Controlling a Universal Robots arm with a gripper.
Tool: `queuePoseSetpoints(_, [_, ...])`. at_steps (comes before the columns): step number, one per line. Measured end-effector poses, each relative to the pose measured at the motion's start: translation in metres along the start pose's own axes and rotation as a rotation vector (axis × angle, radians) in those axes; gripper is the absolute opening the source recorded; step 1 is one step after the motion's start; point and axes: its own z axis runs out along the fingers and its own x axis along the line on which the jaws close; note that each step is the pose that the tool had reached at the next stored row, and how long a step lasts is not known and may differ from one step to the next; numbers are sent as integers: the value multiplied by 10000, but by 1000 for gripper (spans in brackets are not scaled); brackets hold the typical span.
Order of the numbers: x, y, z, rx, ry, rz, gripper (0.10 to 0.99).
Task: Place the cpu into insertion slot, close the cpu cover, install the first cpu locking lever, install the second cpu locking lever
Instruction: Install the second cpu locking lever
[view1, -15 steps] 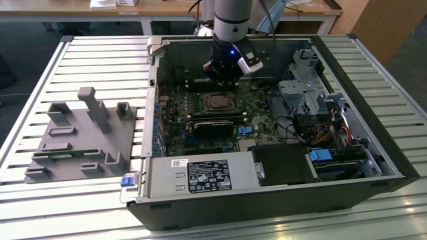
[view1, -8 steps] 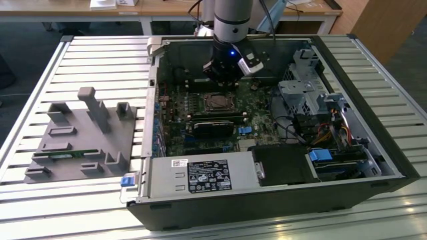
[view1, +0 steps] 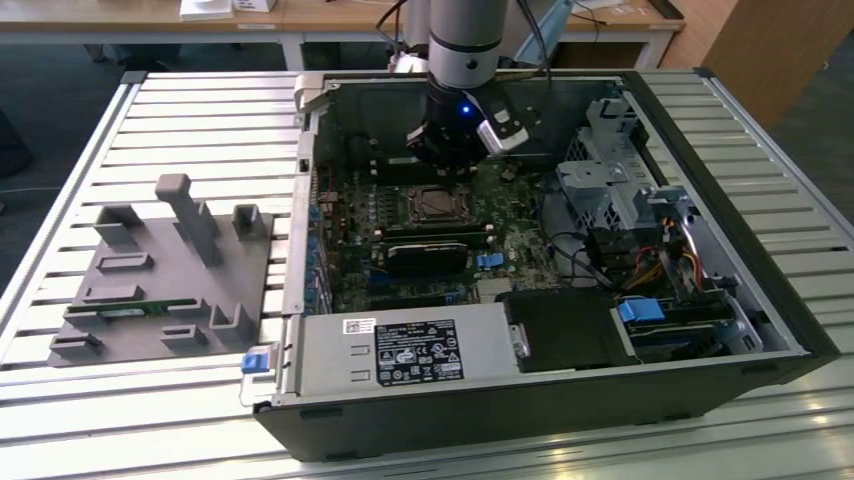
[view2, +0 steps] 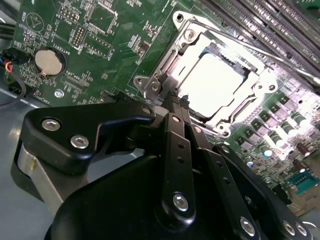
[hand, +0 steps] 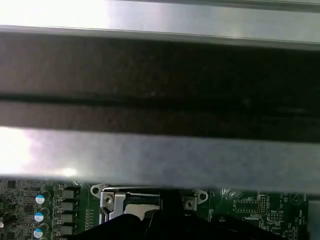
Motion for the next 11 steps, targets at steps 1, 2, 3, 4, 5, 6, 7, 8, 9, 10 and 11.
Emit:
queuePoseSetpoints(1, [0,-9,0,1,0,0,106])
queuePoseSetpoints(2, [1,-21,0,1,1,0,106])
queuePoseSetpoints(3, [1,-33,-1,1,1,0,106])
queuePoseSetpoints(4, [2,-47,-1,1,1,0,106])
queuePoseSetpoints(5, [2,-58,-1,1,0,0,106])
queuePoseSetpoints(6, [3,-68,-1,-1,0,0,106])
queuePoseSetpoints(7, [3,-75,-1,0,0,0,106])
queuePoseSetpoints(8, [3,-81,-2,-1,0,0,106])
queuePoseSetpoints(9, [3,-85,-7,-12,0,0,106])
queuePoseSetpoints(10, [3,-85,-23,-24,0,1,106])
queuePoseSetpoints(11, [3,-84,-51,-30,-1,2,106])
